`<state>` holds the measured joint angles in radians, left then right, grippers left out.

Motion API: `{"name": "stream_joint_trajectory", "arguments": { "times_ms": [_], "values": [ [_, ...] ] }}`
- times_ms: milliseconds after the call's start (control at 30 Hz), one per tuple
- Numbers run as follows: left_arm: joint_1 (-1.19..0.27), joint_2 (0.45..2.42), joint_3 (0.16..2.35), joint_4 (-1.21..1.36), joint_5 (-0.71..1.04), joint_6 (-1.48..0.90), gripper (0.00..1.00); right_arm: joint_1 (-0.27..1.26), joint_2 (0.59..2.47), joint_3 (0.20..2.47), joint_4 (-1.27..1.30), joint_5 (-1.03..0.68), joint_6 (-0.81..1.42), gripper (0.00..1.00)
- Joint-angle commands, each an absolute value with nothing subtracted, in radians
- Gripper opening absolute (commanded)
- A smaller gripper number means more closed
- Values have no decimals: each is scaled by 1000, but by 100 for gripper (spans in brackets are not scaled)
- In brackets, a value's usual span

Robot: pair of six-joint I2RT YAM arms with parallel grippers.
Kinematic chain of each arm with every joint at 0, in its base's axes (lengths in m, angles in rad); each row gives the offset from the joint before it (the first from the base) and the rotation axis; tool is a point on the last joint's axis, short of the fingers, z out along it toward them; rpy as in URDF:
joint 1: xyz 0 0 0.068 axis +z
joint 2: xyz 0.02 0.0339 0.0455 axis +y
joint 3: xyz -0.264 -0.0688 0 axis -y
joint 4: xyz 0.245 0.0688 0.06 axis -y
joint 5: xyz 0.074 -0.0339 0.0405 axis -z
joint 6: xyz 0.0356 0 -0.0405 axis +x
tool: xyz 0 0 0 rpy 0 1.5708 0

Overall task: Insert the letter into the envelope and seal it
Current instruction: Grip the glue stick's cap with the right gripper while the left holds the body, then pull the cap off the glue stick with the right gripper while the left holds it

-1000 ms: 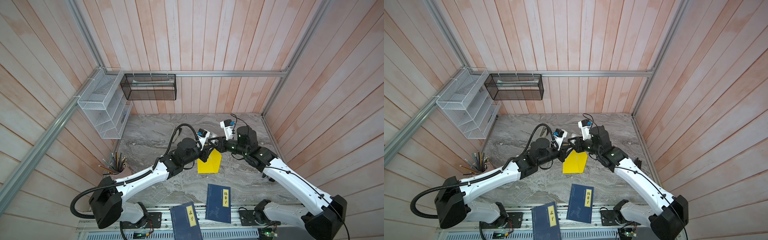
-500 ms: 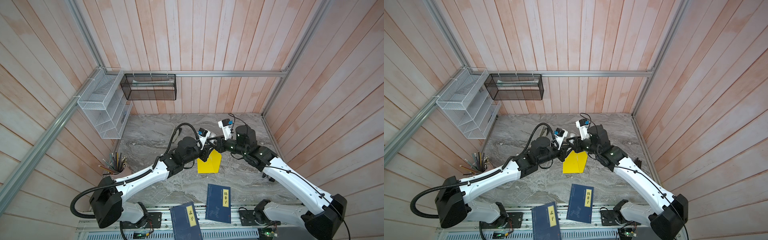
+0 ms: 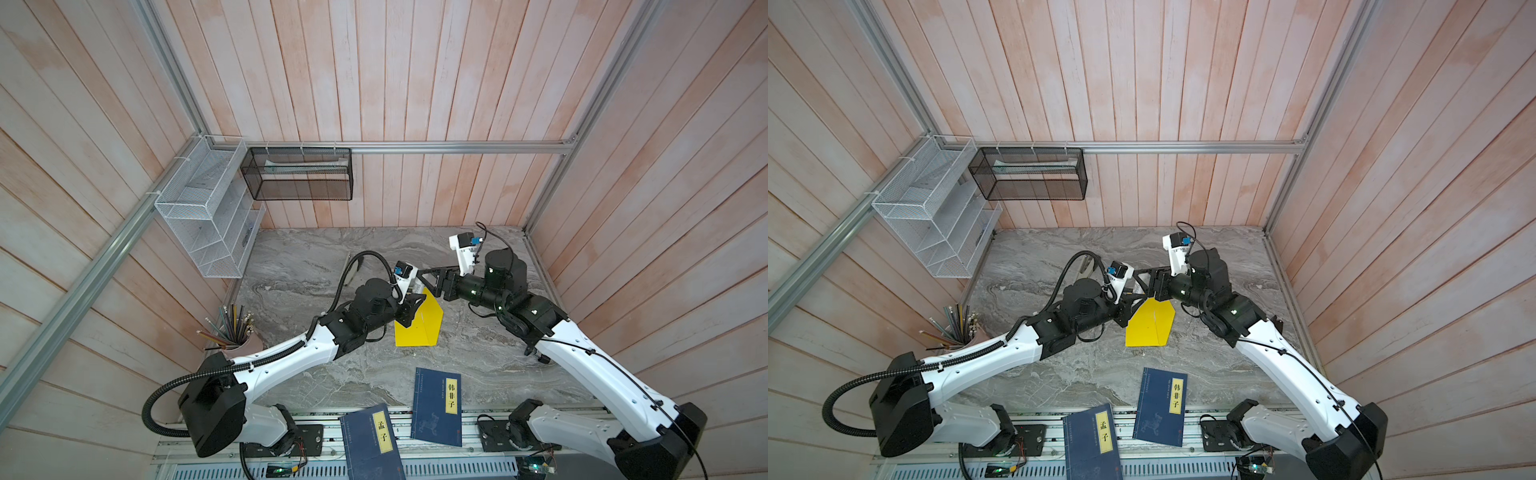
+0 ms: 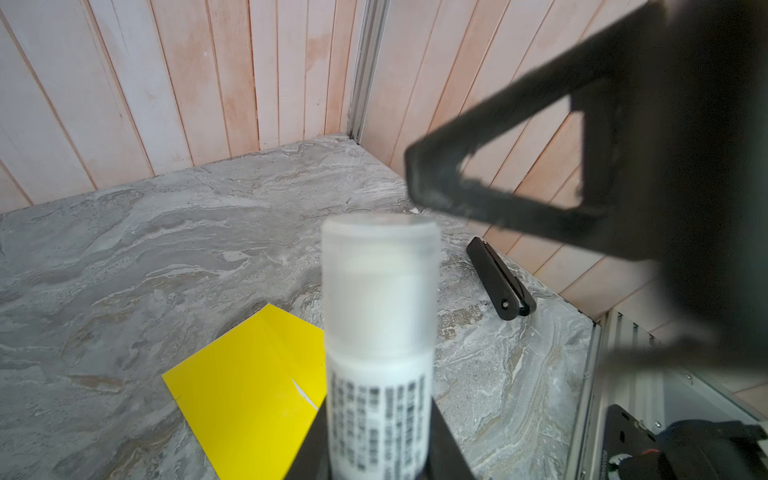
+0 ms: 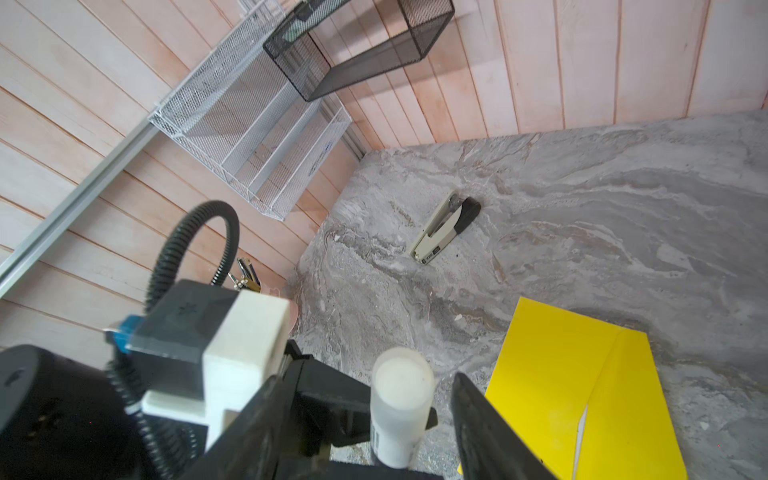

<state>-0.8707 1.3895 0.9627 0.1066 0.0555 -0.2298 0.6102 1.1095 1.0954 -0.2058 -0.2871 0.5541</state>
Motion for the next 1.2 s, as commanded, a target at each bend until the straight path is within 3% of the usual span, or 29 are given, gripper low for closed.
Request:
{"name": "stream_joint_trajectory", "arguments": {
  "times_ms": [0, 867, 1167],
  "values": [
    [-874, 1358, 948, 159, 22, -231, 0, 601, 1118, 1124, -210, -293, 606, 64],
    [-888, 1362, 962, 157, -8, -201, 0, 601, 1224, 1143, -241, -351, 644, 38],
    [-894, 1365, 960, 152, -11, -195, 0, 601, 1224, 1138, -227, -339, 643, 12]
  ]
}}
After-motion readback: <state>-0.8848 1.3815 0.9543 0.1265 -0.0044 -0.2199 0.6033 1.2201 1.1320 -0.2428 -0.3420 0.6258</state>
